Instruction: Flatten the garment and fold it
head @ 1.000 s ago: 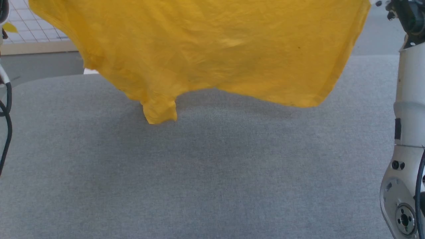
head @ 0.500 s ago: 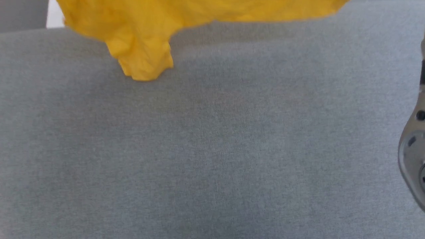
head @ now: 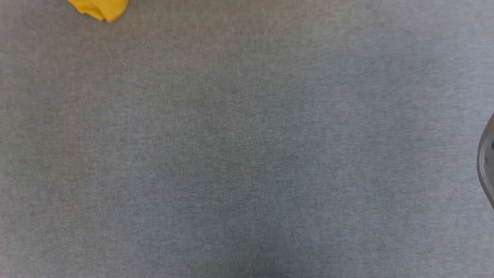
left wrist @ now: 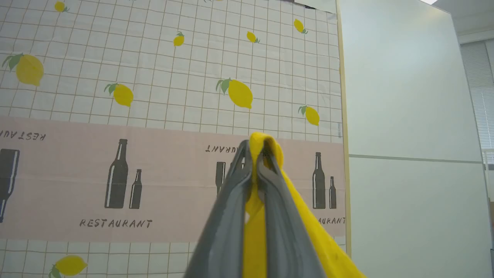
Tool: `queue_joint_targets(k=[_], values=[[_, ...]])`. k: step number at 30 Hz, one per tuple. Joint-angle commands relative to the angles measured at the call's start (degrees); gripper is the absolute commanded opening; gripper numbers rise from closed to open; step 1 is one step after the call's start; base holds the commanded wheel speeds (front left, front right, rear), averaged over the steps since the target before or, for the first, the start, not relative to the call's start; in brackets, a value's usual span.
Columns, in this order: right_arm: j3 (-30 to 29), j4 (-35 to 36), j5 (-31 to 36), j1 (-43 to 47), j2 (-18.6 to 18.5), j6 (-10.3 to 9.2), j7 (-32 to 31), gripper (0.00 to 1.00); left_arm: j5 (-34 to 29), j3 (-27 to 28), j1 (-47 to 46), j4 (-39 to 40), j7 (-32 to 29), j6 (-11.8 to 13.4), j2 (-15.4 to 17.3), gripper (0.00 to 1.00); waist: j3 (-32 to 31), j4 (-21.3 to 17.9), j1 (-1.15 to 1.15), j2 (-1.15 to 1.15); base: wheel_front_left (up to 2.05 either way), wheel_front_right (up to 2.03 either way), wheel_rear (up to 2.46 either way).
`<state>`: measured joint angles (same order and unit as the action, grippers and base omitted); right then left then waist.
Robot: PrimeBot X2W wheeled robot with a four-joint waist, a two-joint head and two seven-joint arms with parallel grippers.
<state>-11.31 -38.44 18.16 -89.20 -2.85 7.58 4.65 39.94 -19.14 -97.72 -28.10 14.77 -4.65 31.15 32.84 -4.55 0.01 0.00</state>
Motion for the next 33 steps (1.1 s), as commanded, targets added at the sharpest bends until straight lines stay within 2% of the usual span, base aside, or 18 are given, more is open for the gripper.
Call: queue_joint_targets(k=[1, 8, 11, 13, 15, 19, 23, 27, 33], values=[[0.05, 0.41, 0.84, 0.24, -0.03, -0.09, 0.58, 0.0, -1.19, 0.96, 2.24, 0.56, 0.21, -0.66, -0.64, 0.0, 3.71, 1.59, -0.01, 0.0, 0.0, 0.0, 0.0], [1.11, 0.76, 3.27, 2.59, -0.03, -0.09, 1.04, 0.0, -2.09, 5.47, 8.51, 1.97, 0.22, -2.6, -1.59, 0.0, 5.73, 2.45, -0.01, 0.0, 0.0, 0.0, 0.0], [1.98, 1.01, 3.41, 4.46, -0.03, -0.09, 1.36, 0.0, -0.72, 5.14, 11.48, 3.4, 0.22, -2.78, -0.94, 0.0, 5.51, 2.82, -0.01, 0.0, 0.0, 0.0, 0.0], [2.8, 1.25, 2.56, 6.14, -0.03, -0.09, 1.54, 0.0, 1.85, 2.86, 14.14, 5.49, 0.22, -2.8, 0.35, 0.0, 4.86, 3.16, -0.01, 0.0, 0.0, 0.0, 0.0], [3.38, 1.64, 0.87, 8.14, -0.03, -0.09, 1.13, 0.0, 5.77, 0.43, 17.06, 7.89, 0.03, -2.81, 2.4, 0.0, 3.99, 3.59, -0.01, 0.0, 0.0, 0.0, 0.0], [5.06, 4.38, -3.19, 14.21, -0.03, -0.09, -2.28, 0.0, 14.49, -3.69, 23.86, 15.39, -2.21, -2.82, 9.02, 0.0, 1.62, 4.32, -0.01, 0.0, 0.0, 0.0, 0.0], [6.75, 11.04, -8.86, 22.21, -1.0, -0.09, -8.61, 0.0, 22.22, -6.23, 32.38, 23.52, -6.16, -2.82, 15.95, 0.0, -0.82, 5.24, -0.01, 0.0, 0.0, 0.0, 0.0], [7.92, 22.89, -16.35, 33.05, -4.16, -0.09, -17.23, 0.0, 28.35, -7.77, 42.35, 30.75, -8.29, -2.83, 22.19, 0.0, -3.46, 6.34, -0.01, 0.0, 0.0, 0.0, 0.0], [5.46, 42.1, -25.4, 50.17, -6.94, -0.09, -29.27, 0.0, 33.54, -8.71, 57.25, 35.73, -6.6, -2.51, 27.41, 0.0, -7.2, 7.33, -0.01, 0.0, 0.0, 0.0, 0.0]])
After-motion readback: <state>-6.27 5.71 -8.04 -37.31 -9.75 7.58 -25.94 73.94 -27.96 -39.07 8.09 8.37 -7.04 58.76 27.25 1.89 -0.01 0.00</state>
